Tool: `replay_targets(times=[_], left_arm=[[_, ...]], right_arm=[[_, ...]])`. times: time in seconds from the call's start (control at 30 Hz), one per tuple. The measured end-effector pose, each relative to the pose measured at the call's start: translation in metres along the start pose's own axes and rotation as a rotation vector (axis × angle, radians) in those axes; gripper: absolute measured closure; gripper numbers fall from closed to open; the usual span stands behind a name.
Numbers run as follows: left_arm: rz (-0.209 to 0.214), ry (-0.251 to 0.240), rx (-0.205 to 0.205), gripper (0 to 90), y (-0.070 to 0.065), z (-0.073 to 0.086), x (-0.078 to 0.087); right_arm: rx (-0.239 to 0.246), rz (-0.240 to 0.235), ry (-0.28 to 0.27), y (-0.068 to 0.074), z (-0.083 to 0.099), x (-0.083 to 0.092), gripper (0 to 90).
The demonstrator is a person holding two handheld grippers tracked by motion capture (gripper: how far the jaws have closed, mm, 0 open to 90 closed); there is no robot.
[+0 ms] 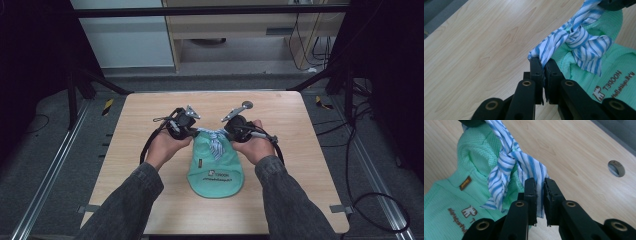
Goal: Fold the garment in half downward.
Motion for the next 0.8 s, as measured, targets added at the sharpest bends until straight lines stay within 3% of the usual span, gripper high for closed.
replay_targets(times=[0.13,0.43,0.8], left_arm=[[-0.001,-0.002,-0.021,85.8,-0.007,0.004,0.002],[0.013,0.011,-0.054,85.9,-0.03,0.024,-0.002],[0.031,0.004,-0.057,86.0,-0.035,0.027,-0.005]], right_arm=[[0.008,0.001,-0.004,0.002,0.004,0.004,81.4],[0.011,-0.024,-0.013,0.021,0.033,-0.001,81.4],[0.009,-0.033,-0.011,0.027,0.047,-0.002,81.5]])
Point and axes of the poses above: each handheld gripper's, and its own axes: x roughly backward along the jaws, z roughly out of its underside, y roughly to its left, the point moved 1 cm from there along -x, roughly forward along the jaws, and after that the axes turned 5 degrees about -z, right-handed, at the moved point
